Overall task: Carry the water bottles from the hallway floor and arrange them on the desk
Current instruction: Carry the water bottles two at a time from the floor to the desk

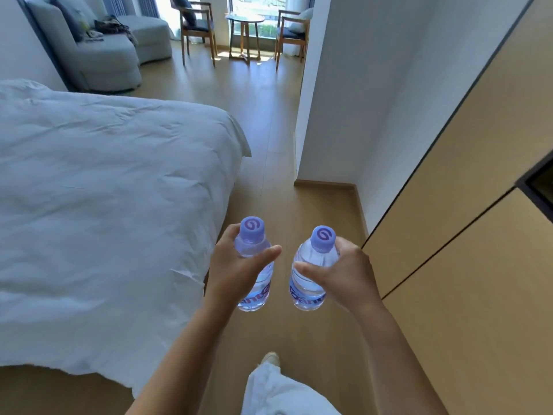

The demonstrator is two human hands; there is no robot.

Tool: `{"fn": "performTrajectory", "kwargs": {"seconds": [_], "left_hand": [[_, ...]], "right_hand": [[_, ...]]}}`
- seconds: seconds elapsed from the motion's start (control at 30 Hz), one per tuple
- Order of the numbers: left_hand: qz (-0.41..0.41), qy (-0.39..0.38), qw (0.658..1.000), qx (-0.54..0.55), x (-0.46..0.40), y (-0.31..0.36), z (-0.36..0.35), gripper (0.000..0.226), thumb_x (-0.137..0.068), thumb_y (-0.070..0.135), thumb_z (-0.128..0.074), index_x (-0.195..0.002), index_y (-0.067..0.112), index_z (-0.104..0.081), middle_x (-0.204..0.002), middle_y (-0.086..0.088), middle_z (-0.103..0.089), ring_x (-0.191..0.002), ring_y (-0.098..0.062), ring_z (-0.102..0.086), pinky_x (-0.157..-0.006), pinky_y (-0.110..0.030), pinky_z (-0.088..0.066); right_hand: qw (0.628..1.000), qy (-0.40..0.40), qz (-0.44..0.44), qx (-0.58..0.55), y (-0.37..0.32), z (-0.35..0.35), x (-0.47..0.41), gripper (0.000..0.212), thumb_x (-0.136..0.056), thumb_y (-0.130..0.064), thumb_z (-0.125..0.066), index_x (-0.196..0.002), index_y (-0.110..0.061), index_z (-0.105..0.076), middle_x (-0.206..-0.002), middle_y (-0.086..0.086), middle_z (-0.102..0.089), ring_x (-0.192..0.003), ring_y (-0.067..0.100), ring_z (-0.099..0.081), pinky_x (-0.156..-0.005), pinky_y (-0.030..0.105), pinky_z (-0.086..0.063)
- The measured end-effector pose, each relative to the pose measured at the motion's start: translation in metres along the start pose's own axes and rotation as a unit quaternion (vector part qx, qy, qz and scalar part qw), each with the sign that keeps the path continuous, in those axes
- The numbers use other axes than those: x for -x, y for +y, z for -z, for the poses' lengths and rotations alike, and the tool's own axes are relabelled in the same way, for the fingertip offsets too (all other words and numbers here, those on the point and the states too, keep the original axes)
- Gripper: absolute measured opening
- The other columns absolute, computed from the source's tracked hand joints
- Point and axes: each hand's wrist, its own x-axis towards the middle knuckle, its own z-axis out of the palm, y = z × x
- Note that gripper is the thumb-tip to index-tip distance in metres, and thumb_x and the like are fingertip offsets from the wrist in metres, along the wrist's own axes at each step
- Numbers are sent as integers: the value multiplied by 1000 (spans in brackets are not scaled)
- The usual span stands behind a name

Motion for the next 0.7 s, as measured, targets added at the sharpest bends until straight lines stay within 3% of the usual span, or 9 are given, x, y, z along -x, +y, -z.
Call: {"fn": "performTrajectory", "kwargs": {"seconds": [0.07, 0.3, 0.4, 0.5, 0.6, 0.7], "left_hand": [[2, -3, 1000, -6, -47, 2, -8, 31, -64, 21, -85, -83, 16, -61, -65, 13, -66, -60, -2, -63, -59, -12, -48], [-6, 27, 999, -22, -180, 8, -28, 28, -66, 21, -84, -83, 15, -62, -67, 10, -67, -63, -2, -63, -61, -12, -48], [5, 26, 1000, -14, -228, 2, -37, 35, -63, 28, -85, -85, 15, -62, -69, 10, -67, -63, -2, -63, -60, -11, -47], [22, 17, 1000, -6, -282, -6, -47, 42, -58, 35, -80, -88, 11, -63, -73, 3, -67, -66, -7, -64, -63, -18, -49], [26, 11, 1000, -6, -346, -15, -55, 34, -63, 27, -85, -85, 15, -62, -72, 3, -67, -65, -7, -64, -66, -22, -49], [9, -7, 1000, -14, -417, -22, -59, 32, -62, 27, -86, -82, 22, -61, -71, 6, -65, -64, -3, -62, -64, -17, -49]], "right_hand": [[1000, -3, 5, 0, -9, -4, -48, 35, -61, -37, -80, -85, -19, -62, -84, -2, -66, -79, 18, -63, -74, 39, -53], [999, 11, 24, -25, -34, -17, -177, 35, -60, -32, -82, -87, -18, -64, -86, 2, -66, -82, 21, -63, -77, 41, -52], [999, 4, 17, -33, -36, -22, -225, 33, -61, -34, -81, -86, -19, -65, -84, 1, -67, -81, 21, -63, -75, 42, -53], [1000, -5, 8, -29, -41, -33, -280, 32, -61, -33, -80, -84, -18, -64, -82, 1, -67, -80, 21, -63, -74, 43, -53], [1000, -4, 1, -21, -48, -49, -340, 32, -61, -31, -81, -85, -17, -64, -82, 0, -66, -80, 21, -63, -75, 43, -53], [1000, 8, -8, -15, -59, -64, -407, 34, -62, -33, -82, -86, -19, -64, -81, -3, -66, -78, 18, -63, -74, 41, -53]]}}
